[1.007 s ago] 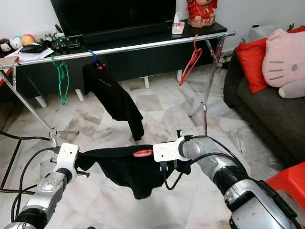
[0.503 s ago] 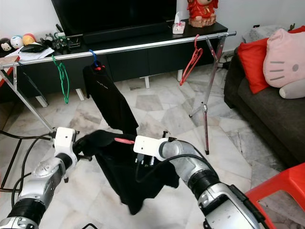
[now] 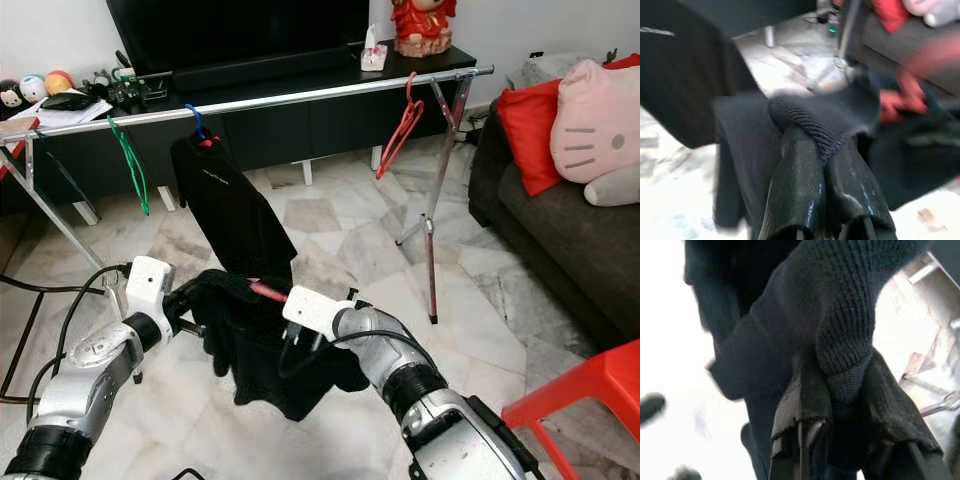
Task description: Hang hanger
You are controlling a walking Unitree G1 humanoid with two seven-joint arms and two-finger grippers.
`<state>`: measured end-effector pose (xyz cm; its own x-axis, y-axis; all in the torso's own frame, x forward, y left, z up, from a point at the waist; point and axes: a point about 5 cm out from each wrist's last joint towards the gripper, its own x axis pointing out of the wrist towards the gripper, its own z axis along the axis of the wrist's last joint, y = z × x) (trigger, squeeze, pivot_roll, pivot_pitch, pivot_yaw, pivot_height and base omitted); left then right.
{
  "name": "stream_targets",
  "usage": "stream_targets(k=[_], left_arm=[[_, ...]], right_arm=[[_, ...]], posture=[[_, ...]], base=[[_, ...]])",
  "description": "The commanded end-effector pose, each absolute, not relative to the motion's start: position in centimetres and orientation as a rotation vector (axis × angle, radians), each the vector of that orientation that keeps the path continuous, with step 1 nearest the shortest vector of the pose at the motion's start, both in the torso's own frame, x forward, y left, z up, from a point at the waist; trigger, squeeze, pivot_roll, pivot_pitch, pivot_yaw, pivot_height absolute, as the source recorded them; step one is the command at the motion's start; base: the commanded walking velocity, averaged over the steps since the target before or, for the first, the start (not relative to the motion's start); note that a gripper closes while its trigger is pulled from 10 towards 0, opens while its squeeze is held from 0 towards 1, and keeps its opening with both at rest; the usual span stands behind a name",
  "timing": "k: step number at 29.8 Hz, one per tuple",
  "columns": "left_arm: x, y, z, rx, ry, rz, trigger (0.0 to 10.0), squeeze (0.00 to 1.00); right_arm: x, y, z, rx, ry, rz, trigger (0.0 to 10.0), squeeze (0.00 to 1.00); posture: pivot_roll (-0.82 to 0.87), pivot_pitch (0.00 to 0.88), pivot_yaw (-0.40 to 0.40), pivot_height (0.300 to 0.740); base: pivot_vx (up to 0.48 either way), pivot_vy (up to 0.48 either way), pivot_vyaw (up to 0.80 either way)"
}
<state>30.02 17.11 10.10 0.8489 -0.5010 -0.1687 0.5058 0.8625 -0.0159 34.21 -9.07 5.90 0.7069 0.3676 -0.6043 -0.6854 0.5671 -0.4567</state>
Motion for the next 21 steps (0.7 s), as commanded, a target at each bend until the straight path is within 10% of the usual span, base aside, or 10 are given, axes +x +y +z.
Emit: stream_targets(k=[1, 7, 8, 10, 15, 16, 17, 21], left_arm=[[29.7, 17.1, 10.6, 0.036, 0.166, -0.57, 0.0, 0.0], [28.6, 16.2, 10.9, 0.059, 0.203, -0.698, 0.4, 0.0], [28.6, 16.3, 10.9, 0.057, 0.204, -0.695, 1.8, 0.0], [28.7, 16.6, 10.8, 0.073, 0.216, -0.673, 9.1, 0.0], [28.5, 16.9, 10.3, 0.089, 0.242, -0.671, 10.0, 0.0], [28.2, 16.8, 10.2, 0.08, 0.256, -0.693, 10.0, 0.65], [28.1, 16.7, 10.2, 0.077, 0.261, -0.697, 10.0, 1.0], [27.7, 16.6, 10.3, 0.082, 0.269, -0.719, 10.0, 1.0]], right_arm=[[35.0, -8.5, 7.1, -0.614, 0.45, 0.604, 0.0, 0.0], [35.2, -7.6, 7.6, -0.367, 0.447, 0.58, 0.0, 0.0], [35.2, -7.5, 7.7, -0.363, 0.443, 0.589, 0.0, 0.0], [35.4, -7.2, 8.0, -0.349, 0.43, 0.594, 0.0, 0.0], [35.6, -6.9, 8.4, -0.321, 0.405, 0.613, 0.0, 0.0], [35.6, -6.8, 8.6, -0.321, 0.394, 0.618, 0.0, 0.0], [35.7, -6.7, 8.6, -0.321, 0.389, 0.616, 0.0, 0.0], [35.8, -6.7, 8.8, -0.318, 0.379, 0.617, 0.0, 0.0]], posture=[[-0.08, 0.0, 0.101, 0.74], [-0.07, 0.0, 0.101, 0.74], [-0.07, 0.0, 0.101, 0.74], [-0.07, 0.0, 0.101, 0.74], [-0.07, 0.0, 0.1, 0.74], [-0.07, 0.0, 0.1, 0.74], [-0.07, 0.0, 0.099, 0.74], [-0.07, 0.0, 0.095, 0.74]], base=[[0.0, 0.0, 0.0], [0.0, 0.0, 0.0], [0.0, 0.0, 0.0], [0.0, 0.0, 0.0], [0.0, 0.0, 0.0], [0.0, 0.0, 0.0], [0.0, 0.0, 0.0], [0.0, 0.0, 0.0]])
